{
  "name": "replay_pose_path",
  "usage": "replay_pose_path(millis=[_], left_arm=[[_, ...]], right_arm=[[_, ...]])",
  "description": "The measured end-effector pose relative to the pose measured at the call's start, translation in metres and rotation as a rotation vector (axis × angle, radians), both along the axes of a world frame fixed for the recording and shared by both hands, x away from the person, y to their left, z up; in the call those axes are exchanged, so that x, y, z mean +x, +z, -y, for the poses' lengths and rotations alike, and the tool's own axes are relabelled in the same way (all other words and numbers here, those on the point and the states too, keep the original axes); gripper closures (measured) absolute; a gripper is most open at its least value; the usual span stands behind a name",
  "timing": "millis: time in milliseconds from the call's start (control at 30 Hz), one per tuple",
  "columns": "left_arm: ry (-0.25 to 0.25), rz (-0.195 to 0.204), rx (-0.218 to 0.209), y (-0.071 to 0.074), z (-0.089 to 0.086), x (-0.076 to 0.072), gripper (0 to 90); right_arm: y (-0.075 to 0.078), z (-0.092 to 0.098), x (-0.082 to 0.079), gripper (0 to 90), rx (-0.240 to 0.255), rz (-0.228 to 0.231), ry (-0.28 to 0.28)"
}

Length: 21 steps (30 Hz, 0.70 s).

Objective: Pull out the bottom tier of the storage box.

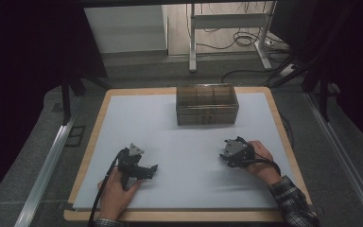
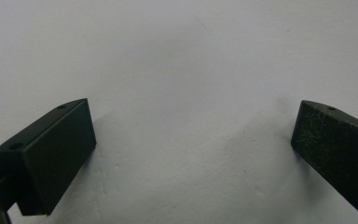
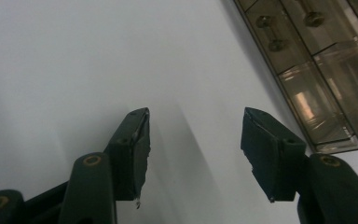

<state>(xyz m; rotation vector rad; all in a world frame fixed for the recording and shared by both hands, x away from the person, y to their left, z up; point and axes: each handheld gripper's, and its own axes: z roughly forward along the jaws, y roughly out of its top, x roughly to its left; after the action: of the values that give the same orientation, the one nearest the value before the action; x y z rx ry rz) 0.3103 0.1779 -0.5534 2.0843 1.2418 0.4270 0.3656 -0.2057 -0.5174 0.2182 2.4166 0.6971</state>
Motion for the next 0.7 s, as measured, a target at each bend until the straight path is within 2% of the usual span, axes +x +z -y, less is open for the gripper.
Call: replay_pose_path(millis=[33,233,367,700], left_arm=[[0.000,0.000,0.000,0.000,0.000,0.000,0.0],[0.000,0.000,0.000,0.000,0.000,0.000,0.0],[0.000,0.000,-0.001,0.000,0.000,0.000,0.0],[0.001,0.000,-0.001,0.000,0.000,0.000,0.0]], right_arm=[[0.000,-0.001,0.001,43.3,-0.004,0.015,-0.003],[-0.001,-0.006,0.004,45.6,-0.007,0.039,-0.014],[-0.004,-0.010,0.008,45.7,-0.034,0.073,-0.016],[-0.009,-0.021,0.018,48.5,-0.083,0.182,-0.012]])
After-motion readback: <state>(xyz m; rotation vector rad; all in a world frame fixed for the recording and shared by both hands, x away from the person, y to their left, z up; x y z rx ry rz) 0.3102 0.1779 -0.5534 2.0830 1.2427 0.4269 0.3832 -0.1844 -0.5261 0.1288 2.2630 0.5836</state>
